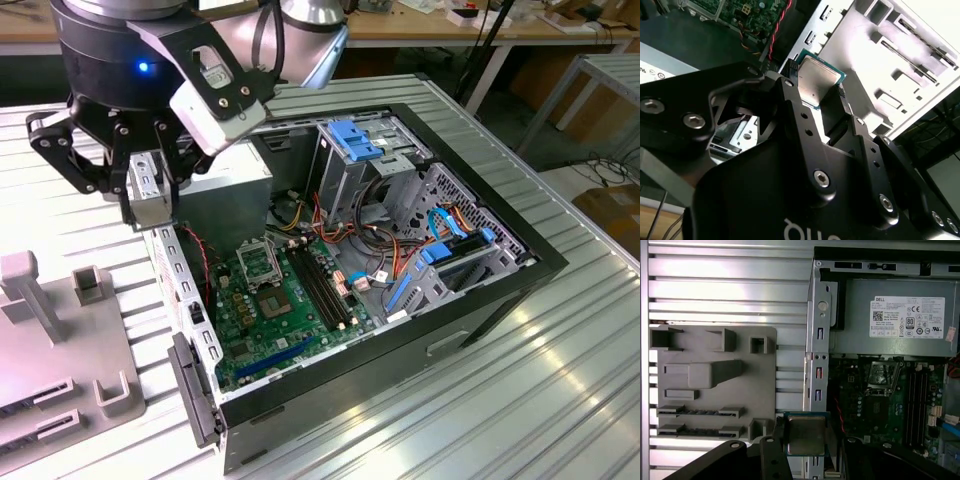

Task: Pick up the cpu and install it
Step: 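Pick up the cpu and move it towards the insertion slot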

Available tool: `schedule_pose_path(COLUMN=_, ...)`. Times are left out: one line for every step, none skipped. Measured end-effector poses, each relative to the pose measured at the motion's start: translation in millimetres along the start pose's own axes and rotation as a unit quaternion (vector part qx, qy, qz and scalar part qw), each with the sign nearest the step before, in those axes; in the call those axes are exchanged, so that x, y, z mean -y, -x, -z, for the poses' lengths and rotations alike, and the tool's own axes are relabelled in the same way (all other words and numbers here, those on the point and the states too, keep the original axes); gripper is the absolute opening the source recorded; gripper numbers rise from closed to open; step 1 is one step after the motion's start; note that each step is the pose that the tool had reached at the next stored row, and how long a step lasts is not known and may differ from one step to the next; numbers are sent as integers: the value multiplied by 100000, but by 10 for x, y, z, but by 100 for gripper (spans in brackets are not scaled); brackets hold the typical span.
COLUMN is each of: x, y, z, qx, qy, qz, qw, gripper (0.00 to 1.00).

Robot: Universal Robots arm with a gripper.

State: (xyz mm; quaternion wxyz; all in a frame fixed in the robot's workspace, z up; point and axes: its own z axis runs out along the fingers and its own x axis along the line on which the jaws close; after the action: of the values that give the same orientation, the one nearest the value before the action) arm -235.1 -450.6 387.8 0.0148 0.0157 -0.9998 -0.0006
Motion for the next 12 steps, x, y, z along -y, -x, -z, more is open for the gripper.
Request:
schedule_pose_path(x=1, y=20, z=1, qx=0, qy=-2, qz=3, qw=100000, gripper=44)
schedule_pose_path(x=1, y=34, z=1, qx=1, qy=1, qz=0, qw=100000, gripper=44)
schedule_pose_path(x=1, y=48, z=1, qx=3, qy=2, qz=2, qw=100000, gripper=44)
schedule_pose_path(x=2, y=63, z=2, qx=0, qy=-3, qz=1, qw=100000, gripper=44)
schedule_pose_path(x=2, y=76, z=2, qx=0, qy=-2, qz=-3, qw=100000, gripper=44)
schedule_pose_path(x=3, y=96, z=3, qx=4, qy=1, qz=1, qw=100000, gripper=44)
schedule_pose_path(x=4, y=114, z=4, qx=0, qy=-1, qz=-2, qw=100000, gripper=44)
schedule_pose_path(x=4, y=126, z=4, qx=0, qy=-3, qz=-1, qw=100000, gripper=44)
schedule_pose_path(x=4, y=136, z=4, qx=1, qy=1, qz=-2, qw=100000, gripper=44)
schedule_pose_path(x=5, y=165, z=5, qx=0, qy=-1, qz=0, qw=100000, gripper=44)
schedule_pose_path(x=6, y=182, z=6, qx=-2, qy=-4, qz=3, qw=100000, gripper=44)
schedule_pose_path(x=6, y=194, z=6, qx=2, qy=-1, qz=3, qw=100000, gripper=44)
